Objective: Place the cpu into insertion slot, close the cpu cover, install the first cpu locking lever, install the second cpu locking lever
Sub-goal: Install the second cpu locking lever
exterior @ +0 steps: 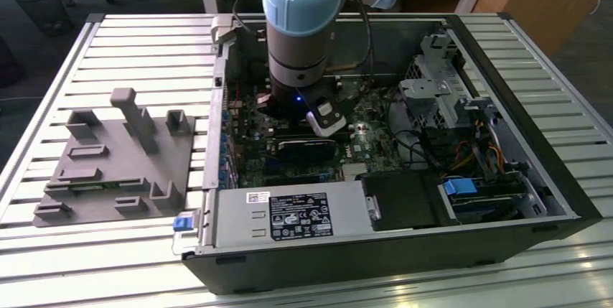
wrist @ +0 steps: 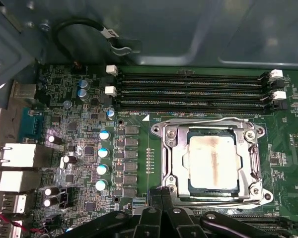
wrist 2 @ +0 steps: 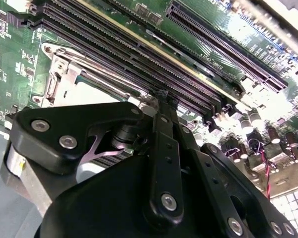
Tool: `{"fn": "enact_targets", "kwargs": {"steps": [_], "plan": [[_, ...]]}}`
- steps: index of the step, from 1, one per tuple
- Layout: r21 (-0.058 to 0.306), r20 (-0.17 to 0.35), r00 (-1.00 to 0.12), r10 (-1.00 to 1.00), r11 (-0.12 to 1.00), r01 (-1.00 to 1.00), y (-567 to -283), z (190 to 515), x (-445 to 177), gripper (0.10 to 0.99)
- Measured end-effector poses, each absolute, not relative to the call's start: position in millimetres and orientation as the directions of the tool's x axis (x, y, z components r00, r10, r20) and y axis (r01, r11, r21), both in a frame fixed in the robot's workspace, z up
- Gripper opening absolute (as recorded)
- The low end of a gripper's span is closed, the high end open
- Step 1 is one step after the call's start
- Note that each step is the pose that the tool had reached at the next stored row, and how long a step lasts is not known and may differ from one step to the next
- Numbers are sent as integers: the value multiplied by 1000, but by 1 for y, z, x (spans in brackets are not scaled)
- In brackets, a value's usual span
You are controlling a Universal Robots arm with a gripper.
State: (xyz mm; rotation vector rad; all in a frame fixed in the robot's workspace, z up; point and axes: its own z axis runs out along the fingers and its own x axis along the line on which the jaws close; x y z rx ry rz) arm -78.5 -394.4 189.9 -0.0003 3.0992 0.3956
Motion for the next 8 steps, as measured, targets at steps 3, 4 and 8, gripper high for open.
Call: {"fn": "enact_targets", "kwargs": {"steps": [3,4,8], "plan": [[254,-17,-1000,2,967,-2,-395,190,-79,106],[255,-17,-1000,2,967,-2,-395,191,-79,106],[256,-17,-1000,2,967,-2,-395,198,-79,106]]}}
